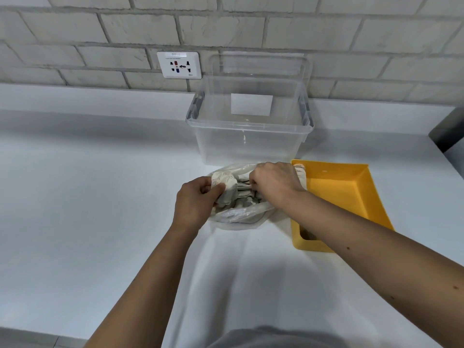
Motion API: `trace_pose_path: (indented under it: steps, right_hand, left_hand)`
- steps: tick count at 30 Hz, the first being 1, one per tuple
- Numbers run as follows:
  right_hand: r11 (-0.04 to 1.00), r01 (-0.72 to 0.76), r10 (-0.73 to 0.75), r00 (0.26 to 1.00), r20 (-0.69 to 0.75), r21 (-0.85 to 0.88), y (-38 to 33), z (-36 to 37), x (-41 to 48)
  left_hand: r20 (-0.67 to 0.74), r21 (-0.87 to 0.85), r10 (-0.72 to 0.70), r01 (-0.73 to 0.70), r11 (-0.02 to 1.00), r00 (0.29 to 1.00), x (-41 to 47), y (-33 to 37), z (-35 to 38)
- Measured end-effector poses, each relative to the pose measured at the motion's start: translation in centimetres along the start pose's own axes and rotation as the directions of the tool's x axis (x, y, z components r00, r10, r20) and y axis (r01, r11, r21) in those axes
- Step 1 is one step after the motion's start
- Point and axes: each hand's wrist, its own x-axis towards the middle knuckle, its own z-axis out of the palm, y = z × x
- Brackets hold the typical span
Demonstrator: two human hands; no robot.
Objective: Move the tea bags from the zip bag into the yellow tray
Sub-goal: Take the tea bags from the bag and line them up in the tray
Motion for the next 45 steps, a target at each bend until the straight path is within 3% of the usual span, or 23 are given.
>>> trace_pose_path:
  steps: [5, 10, 18, 20, 23, 27, 29, 36, 41, 45]
  right_hand:
    - [0.949, -0.028, 0.043, 0.998, -0.04, 0.314, 1.8, -1.9, -1.3]
    - [0.756, -0.132, 0.09, 0.991, 0.099, 0.641, 2.4, -2.6, -2.5]
    - [0.45, -0.276, 0.096, 0.961, 0.261, 0.849, 2.8, -2.6, -3.3]
    - [0.413, -0.278, 0.111, 0.961, 0.255, 0.867, 3.1, -2.8, -3.5]
    - [0.44, -0.223, 0.159, 0.973, 0.169, 0.87, 3.7, -3.4, -4.0]
    - [0.593, -0.116, 0.16, 0.987, 0.024, 0.797, 5.9, -4.6, -5.8]
    - [0.618, -0.103, 0.153, 0.988, 0.008, 0.779, 7.6, -4.9, -7.1]
    - [0.721, -0.186, 0.035, 0.972, 0.232, 0.668, 10.1, -2.8, -10.8]
    - [0.665, -0.237, 0.005, 0.95, 0.313, 0.708, 9.5, 0.4, -11.1]
    - [0.635, -0.241, 0.044, 0.96, 0.277, 0.734, 9.2, 1.7, -10.5]
  left_hand:
    - [0.02, -0.045, 0.001, 0.0, 0.999, 1.0, -0.1, 0.5, 0.0]
    - [-0.002, -0.047, 0.013, -0.013, 0.999, 1.0, -0.6, 1.1, 0.2]
    - [-0.009, -0.06, 0.012, -0.013, 0.998, 1.0, -2.1, 1.6, 0.2]
    - [-0.009, -0.064, 0.016, -0.016, 0.998, 1.0, -2.3, 1.9, 0.2]
    - [-0.01, -0.08, 0.021, -0.022, 0.997, 1.0, -2.6, 2.5, 0.6]
    - [-0.001, -0.074, 0.052, -0.052, 0.996, 0.999, -3.0, 3.6, 1.6]
    - [0.012, -0.062, 0.072, -0.071, 0.996, 0.997, -3.5, 4.3, 2.5]
    - [0.112, -0.105, 0.087, -0.075, 0.992, 0.99, -4.4, 5.4, 5.8]
    - [0.154, -0.104, 0.103, -0.088, 0.991, 0.983, -4.6, 5.8, 7.5]
    - [0.166, -0.098, 0.091, -0.076, 0.992, 0.982, -4.2, 6.0, 8.3]
